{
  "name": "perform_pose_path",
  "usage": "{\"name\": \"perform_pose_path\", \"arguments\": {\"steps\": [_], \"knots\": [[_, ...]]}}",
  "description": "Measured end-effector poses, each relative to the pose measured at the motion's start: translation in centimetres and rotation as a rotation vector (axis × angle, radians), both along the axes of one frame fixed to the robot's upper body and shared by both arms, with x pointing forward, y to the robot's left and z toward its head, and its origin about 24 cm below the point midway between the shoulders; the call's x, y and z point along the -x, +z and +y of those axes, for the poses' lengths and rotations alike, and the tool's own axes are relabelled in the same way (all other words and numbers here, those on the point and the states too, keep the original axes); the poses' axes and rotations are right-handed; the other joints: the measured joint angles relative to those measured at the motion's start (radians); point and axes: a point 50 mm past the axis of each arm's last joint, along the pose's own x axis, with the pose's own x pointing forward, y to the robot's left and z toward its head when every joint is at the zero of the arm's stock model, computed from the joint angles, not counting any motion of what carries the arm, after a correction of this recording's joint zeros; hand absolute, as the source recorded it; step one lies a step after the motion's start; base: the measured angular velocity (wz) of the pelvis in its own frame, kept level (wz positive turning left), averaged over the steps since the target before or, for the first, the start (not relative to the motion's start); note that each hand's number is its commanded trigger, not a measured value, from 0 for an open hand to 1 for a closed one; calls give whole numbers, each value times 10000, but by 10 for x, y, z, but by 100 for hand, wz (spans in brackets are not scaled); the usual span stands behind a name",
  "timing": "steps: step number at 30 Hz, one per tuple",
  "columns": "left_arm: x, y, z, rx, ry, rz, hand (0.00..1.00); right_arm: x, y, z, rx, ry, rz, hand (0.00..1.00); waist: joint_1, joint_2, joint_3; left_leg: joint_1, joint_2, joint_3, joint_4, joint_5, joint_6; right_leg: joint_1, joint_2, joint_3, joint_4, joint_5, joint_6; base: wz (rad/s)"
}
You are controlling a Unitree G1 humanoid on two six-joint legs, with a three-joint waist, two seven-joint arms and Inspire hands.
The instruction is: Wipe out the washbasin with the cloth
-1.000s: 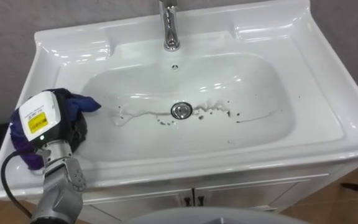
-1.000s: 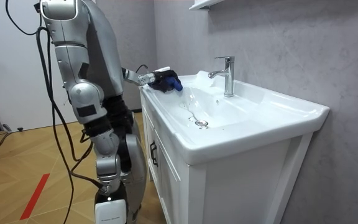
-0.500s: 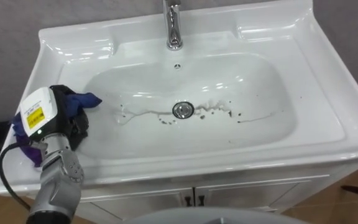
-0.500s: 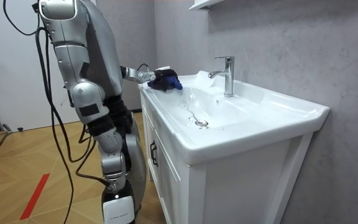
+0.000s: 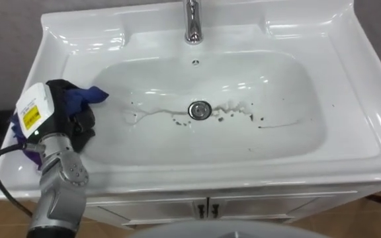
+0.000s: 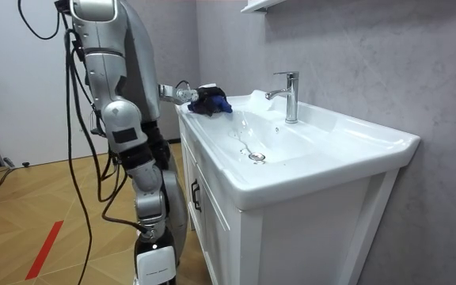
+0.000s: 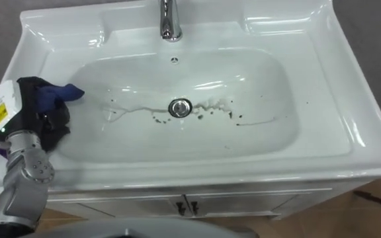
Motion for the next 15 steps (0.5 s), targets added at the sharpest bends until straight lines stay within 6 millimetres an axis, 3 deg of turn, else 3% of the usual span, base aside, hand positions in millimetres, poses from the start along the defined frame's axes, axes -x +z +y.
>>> {"name": "perform_pose_path", "arguments": {"steps": [6,10,15], "knots": [[-3,7,-5,138,13,-440,100,2,-1,2,-56,281,-35,0,-24,-4,15,-6,7,25,-26,1,0,47,-4,-35,43,0,-1,1],[-10,31,-13,154,-254,-1733,100,1,-2,4,-112,316,-164,0,-55,-72,88,-8,7,30,-20,0,0,10,-6,16,42,1,-2,-1],[-13,44,-18,109,-491,-2682,100,1,-2,4,-86,339,-221,0,-138,-12,97,10,6,55,4,-1,1,-21,-14,37,144,1,-2,-2]]}}
